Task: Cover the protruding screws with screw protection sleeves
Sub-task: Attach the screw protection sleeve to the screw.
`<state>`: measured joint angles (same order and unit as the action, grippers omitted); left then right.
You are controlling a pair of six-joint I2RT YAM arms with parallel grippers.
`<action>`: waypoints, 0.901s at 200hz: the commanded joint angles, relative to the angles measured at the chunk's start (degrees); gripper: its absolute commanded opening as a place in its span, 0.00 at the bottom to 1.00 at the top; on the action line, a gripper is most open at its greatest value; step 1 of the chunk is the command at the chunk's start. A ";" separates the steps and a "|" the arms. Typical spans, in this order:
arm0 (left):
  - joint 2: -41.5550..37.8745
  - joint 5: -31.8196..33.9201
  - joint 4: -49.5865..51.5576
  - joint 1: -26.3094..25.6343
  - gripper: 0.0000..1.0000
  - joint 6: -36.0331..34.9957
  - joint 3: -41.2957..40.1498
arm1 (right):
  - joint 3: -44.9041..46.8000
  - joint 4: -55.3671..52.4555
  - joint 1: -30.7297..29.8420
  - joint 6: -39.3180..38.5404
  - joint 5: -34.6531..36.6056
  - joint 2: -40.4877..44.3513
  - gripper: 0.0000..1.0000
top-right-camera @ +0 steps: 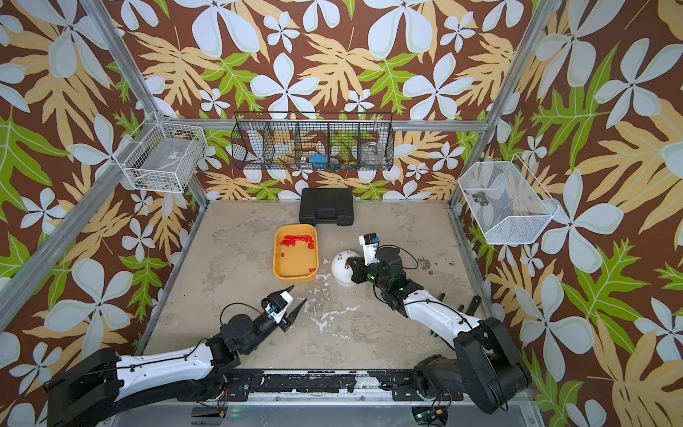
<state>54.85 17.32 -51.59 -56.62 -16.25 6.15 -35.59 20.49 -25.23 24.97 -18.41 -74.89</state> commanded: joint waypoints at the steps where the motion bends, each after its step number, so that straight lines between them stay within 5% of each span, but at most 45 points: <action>1: 0.10 -0.26 -0.72 0.10 0.56 0.08 0.61 | -0.23 -2.74 -0.07 -0.35 0.65 0.47 0.00; 168: 0.42 -0.33 -0.43 0.06 0.56 0.08 0.79 | -3.62 -6.41 -0.07 -1.28 0.62 -1.44 0.00; 180: 0.35 -0.31 -0.41 0.10 0.56 0.08 0.79 | -3.74 -6.50 -0.01 -1.20 0.64 -1.40 0.08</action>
<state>55.33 17.30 -51.22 -56.62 -16.34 6.61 -38.98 15.84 -25.28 23.97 -18.52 -76.14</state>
